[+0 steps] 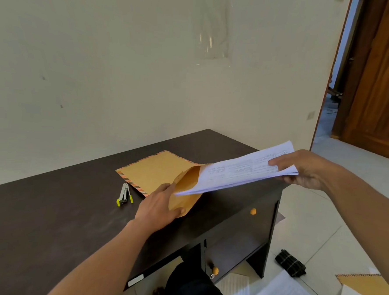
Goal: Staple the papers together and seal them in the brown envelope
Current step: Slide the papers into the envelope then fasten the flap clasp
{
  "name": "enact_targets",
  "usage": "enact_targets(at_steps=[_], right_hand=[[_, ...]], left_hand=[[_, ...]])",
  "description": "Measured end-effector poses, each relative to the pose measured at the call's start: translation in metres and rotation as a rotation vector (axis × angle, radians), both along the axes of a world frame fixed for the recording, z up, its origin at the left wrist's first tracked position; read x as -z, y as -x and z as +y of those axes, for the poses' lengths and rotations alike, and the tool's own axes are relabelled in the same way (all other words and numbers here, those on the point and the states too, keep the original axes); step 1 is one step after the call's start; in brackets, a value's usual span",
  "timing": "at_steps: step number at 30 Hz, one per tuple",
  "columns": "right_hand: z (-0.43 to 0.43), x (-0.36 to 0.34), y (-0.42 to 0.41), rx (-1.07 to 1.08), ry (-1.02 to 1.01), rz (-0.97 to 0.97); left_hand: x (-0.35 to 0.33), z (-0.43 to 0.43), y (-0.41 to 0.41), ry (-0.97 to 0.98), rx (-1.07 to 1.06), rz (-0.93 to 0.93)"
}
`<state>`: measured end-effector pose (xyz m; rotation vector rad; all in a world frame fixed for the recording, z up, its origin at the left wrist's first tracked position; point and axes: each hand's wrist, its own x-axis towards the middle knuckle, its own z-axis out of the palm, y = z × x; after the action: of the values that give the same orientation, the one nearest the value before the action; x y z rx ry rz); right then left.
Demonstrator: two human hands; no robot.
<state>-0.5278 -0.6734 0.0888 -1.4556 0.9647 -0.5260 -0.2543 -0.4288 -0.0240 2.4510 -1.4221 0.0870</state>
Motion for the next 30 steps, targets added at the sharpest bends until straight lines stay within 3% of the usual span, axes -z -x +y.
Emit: enact_targets(at_steps=[9,15,24,30], right_hand=[[0.040,0.029,-0.045,0.010,0.231,0.018],[0.063,0.066,-0.088,0.000,0.267,0.013],[0.086,0.062,-0.115,-0.365,0.139,0.265],[0.079,0.064,-0.134,-0.090,0.129,0.115]], left_hand=[[-0.001,-0.010,0.010,0.077,0.048,0.010],[-0.003,-0.012,0.013,0.104,0.086,0.039],[0.003,0.003,-0.007,0.104,0.114,0.070],[-0.003,0.001,-0.001,0.131,0.152,0.064]])
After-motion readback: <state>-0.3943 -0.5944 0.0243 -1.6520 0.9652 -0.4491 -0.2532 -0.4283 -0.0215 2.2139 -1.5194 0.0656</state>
